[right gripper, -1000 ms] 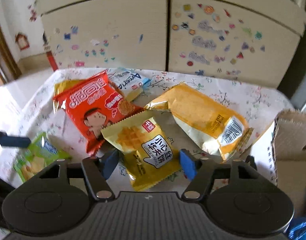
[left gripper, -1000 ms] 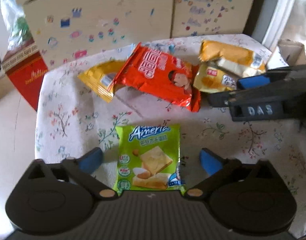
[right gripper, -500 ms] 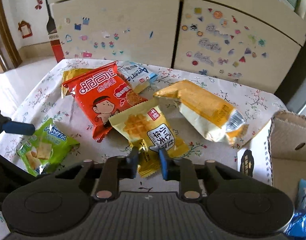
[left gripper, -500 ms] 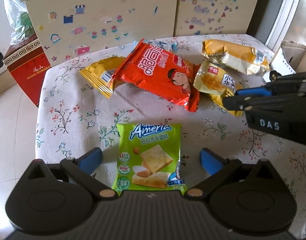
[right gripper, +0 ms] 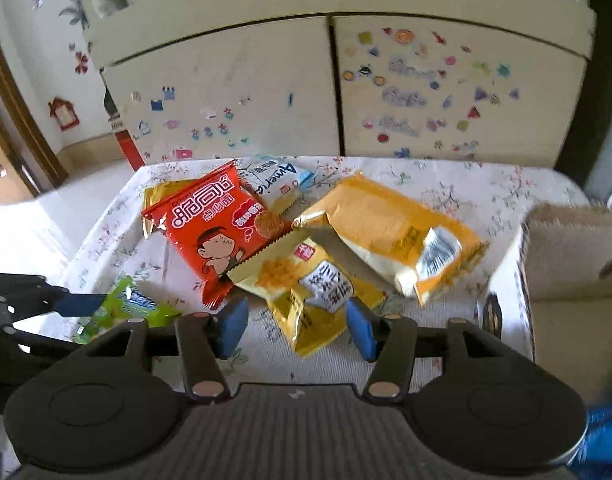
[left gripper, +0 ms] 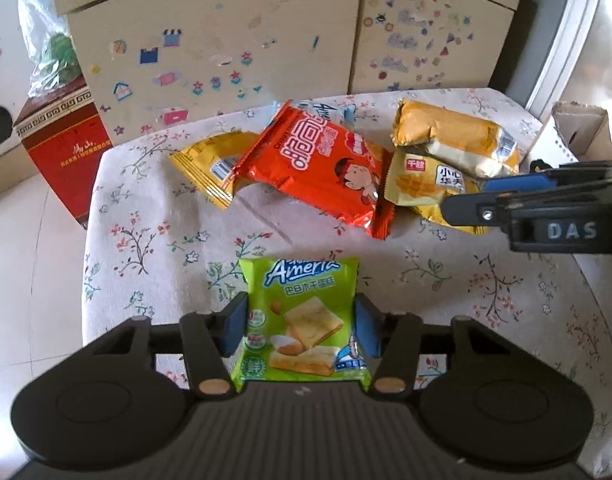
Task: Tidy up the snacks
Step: 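Hold the green bag in the left tool while the right tool grasps the yellow waffle bag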
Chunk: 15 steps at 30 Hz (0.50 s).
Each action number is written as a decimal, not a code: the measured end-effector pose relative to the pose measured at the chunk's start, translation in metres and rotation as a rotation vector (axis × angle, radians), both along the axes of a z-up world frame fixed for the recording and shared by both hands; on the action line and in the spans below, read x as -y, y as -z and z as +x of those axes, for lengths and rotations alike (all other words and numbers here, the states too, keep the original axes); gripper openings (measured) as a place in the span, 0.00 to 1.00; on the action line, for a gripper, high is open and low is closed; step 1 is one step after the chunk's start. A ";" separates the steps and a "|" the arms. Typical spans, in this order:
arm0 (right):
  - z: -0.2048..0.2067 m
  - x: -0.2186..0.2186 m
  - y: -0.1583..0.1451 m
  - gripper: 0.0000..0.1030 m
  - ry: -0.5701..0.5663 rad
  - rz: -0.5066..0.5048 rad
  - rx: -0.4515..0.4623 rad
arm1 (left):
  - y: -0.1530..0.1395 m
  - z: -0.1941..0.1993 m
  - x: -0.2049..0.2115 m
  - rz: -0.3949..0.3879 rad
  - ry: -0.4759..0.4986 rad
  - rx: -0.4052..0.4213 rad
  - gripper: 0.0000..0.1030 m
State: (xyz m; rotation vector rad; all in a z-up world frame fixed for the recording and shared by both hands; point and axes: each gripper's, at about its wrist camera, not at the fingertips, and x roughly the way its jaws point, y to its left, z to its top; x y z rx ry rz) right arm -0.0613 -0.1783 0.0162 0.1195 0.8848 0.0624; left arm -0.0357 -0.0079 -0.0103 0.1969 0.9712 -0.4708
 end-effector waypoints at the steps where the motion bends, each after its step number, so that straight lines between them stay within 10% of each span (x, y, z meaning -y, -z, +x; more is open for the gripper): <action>1: 0.003 -0.004 0.002 0.62 -0.018 -0.031 0.003 | 0.000 0.000 0.001 0.007 0.005 0.004 0.53; 10: 0.026 -0.010 0.018 0.72 -0.093 -0.118 0.024 | 0.004 0.000 0.005 0.013 0.008 0.012 0.65; 15: 0.025 -0.011 0.018 0.60 -0.127 -0.126 -0.034 | 0.007 0.001 0.002 0.023 -0.019 0.013 0.80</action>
